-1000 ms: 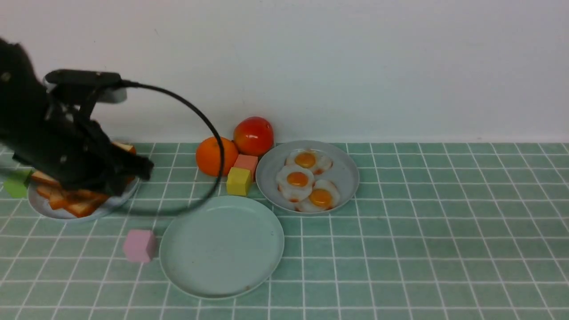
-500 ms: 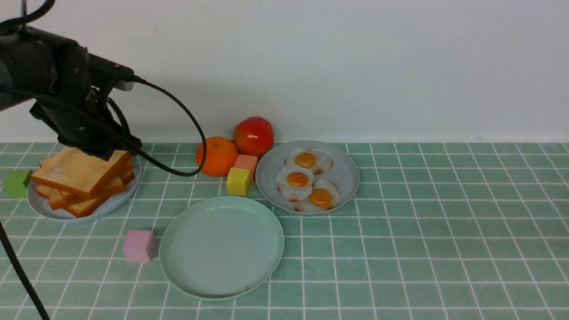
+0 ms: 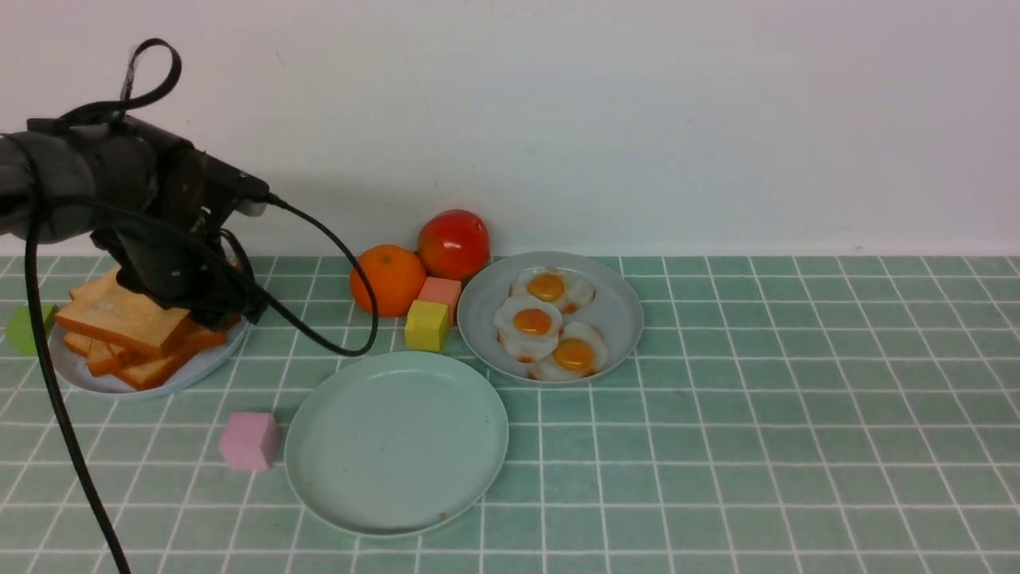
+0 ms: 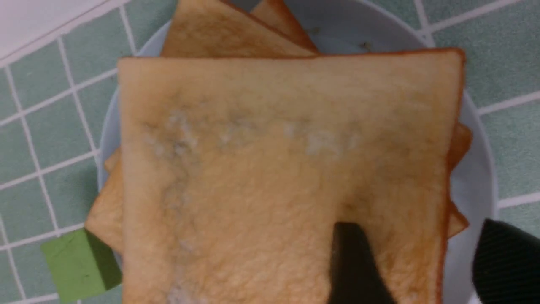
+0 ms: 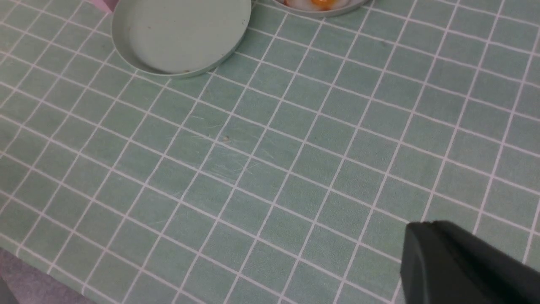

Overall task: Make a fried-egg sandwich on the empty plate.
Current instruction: Use the left arm to grab a slice of bread

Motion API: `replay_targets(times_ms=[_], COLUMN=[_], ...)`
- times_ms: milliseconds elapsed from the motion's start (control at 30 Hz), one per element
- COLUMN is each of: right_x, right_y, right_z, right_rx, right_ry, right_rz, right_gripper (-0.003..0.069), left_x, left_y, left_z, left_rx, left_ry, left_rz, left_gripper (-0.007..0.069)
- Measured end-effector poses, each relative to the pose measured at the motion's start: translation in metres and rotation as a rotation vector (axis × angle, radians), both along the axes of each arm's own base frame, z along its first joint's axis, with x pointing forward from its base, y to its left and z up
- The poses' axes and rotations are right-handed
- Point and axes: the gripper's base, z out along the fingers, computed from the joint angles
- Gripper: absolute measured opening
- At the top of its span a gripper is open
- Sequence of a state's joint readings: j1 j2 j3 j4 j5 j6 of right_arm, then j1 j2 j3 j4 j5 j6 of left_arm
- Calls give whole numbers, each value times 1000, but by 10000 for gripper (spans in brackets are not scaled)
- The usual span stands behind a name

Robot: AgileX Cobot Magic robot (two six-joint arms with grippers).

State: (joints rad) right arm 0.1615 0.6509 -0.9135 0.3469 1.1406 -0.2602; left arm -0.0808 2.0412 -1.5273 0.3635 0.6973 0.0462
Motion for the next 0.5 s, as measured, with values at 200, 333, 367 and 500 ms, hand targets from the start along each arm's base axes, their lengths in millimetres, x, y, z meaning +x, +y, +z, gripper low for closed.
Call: replay_targets(times_ms=[200,333,367,500], right_x=[-1,-1,-1,-1], right_y=[0,0,0,0], right_z=[0,0,0,0], right_rx=[0,0,0,0], right_ry=[-2,-1,-1,-1], right_rz=[0,1,1,1], right_gripper=[22,22,22,22], left_x=[1,-1,-3,-14], left_y=[1,2,2,0], left_z=[0,7,10,37], left_rx=[14,6,3,-16], left_ry=[7,-6,-9,-39], left_rz=[9,27,32,49], left_gripper=[116,81,81,81])
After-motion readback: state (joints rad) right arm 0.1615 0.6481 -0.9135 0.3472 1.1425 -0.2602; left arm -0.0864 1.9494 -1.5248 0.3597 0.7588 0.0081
